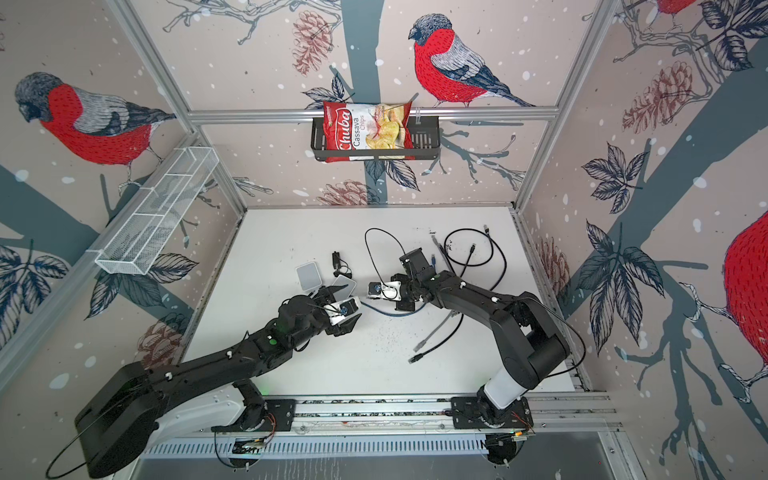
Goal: Insert the plug into the switch port
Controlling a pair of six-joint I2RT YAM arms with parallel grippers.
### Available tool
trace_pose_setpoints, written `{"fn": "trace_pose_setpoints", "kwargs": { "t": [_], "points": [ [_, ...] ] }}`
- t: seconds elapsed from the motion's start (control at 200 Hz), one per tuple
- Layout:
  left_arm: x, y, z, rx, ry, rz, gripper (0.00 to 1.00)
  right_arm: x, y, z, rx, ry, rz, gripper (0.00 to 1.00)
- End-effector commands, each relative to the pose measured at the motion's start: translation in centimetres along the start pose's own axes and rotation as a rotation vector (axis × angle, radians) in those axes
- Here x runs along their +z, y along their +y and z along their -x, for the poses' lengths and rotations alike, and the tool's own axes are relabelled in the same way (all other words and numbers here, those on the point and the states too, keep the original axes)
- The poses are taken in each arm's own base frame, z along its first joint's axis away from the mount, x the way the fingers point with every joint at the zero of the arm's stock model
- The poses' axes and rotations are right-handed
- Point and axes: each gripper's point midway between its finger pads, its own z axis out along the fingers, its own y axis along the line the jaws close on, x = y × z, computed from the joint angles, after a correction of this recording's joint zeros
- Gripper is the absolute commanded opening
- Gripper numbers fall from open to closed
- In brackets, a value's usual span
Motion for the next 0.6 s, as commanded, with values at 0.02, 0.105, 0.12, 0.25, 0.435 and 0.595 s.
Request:
{"fn": "trace_pose_setpoints", "kwargs": {
  "t": [0.02,0.105,0.12,0.25,0.435,0.595],
  "points": [
    [0.6,-1.0,1.7,0.062,-0.092,-0.061,0.84,-0.1,0.2,0.6,-0.014,-0.035,0.005,0.01],
    [1.3,-1.5,1.7,0.065,-0.1,-0.093,0.75,-0.2,0.3,0.7,-0.02,-0.04,0.008,0.01],
    [1.4,-1.7,1.6,0.066,-0.099,-0.097,0.74,-0.2,0.4,0.8,-0.021,-0.042,0.01,0.01],
    [2.2,-2.1,1.4,0.07,-0.109,-0.109,0.66,-0.3,0.5,1.0,-0.028,-0.056,0.014,0.01],
    [3.5,-1.5,0.6,0.105,-0.09,-0.057,0.5,-0.4,0.5,1.3,-0.025,-0.064,0.018,0.01],
    [3.6,0.1,0.8,0.097,-0.113,0.055,0.48,-0.4,0.7,1.3,-0.022,-0.068,0.022,0.01]
  ]
}}
